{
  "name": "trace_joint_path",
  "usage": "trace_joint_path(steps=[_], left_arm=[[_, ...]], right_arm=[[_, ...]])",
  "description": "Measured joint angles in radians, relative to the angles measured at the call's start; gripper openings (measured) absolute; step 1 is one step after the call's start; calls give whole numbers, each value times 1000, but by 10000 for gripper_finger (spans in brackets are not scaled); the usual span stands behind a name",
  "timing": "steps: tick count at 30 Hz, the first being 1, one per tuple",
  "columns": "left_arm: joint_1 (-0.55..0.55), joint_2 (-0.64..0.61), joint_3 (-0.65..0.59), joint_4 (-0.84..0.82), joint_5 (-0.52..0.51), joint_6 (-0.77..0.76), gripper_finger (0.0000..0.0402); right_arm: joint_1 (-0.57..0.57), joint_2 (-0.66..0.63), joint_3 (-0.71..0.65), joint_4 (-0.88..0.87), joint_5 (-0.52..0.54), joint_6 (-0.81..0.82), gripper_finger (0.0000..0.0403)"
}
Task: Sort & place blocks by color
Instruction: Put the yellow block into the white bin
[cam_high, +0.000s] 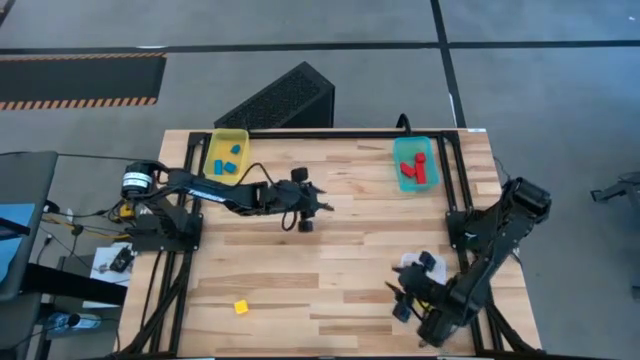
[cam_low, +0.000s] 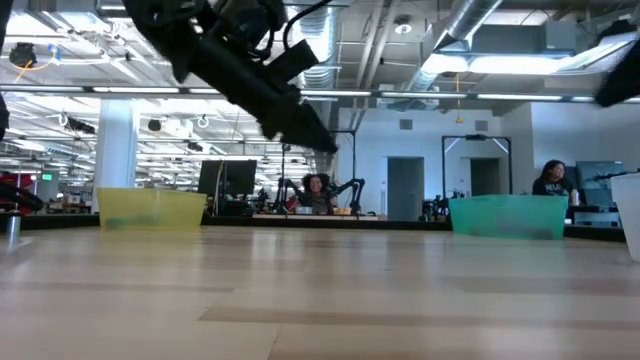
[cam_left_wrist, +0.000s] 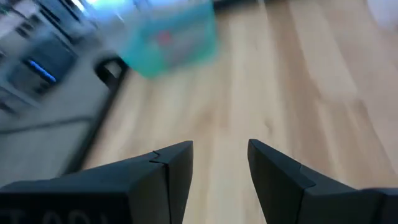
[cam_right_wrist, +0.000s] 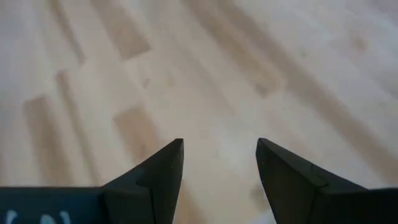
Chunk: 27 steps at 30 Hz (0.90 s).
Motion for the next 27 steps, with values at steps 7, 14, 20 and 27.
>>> trace_joint_path(steps=[7,14,20,27], left_arm=[[-118,-70,36,-374,-13,-213,145],[-386,-96,35,-630,-213,-575,145],[-661,-101,35,-774,-209,-899,145],[-921,-104,35,-801,-207,-1266,145]], right_arm=[[-146,0,-65,211,-2,-279,205],[-279,0,-164,698,-216,-783,188],[-342,0,-191,927,-337,-976,174],[-370,0,-191,949,-367,-996,164]])
